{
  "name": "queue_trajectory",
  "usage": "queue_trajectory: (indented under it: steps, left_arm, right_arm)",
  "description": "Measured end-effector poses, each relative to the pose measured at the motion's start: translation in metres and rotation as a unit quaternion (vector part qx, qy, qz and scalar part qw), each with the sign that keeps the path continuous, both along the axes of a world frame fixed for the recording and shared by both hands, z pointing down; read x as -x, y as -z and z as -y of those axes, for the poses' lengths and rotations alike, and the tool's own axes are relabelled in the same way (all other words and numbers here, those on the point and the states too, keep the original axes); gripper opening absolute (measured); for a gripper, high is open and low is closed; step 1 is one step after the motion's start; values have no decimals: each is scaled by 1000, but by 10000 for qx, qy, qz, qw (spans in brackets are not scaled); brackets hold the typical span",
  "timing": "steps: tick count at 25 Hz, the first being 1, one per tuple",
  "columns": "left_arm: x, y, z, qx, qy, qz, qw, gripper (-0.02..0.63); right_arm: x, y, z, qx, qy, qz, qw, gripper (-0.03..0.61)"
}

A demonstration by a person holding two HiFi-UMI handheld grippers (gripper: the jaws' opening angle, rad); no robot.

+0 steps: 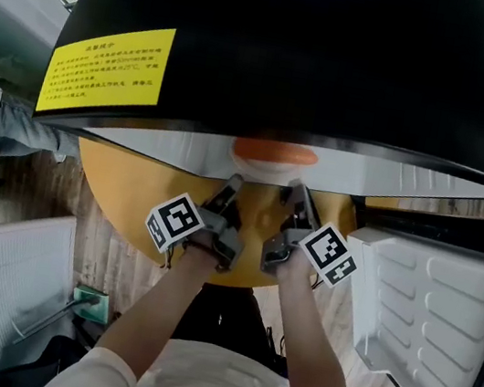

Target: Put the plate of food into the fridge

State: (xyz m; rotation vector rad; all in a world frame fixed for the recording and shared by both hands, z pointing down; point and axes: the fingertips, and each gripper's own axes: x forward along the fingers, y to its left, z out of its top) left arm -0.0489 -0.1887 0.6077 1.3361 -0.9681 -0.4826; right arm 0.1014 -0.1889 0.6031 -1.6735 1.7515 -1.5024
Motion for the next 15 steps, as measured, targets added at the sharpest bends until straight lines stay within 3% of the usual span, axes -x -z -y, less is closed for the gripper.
queue_trajectory:
  steps: [11,15]
  left_arm:
    - [-1,29,-28,-194,-182,82,9996,71]
    - [-3,37,-44,-257,-432,301,9983,71]
  right_arm:
    - [8,27,-26,-109,212,-46,9997,78]
    - [18,39,-39,-128,496,-143,9986,78]
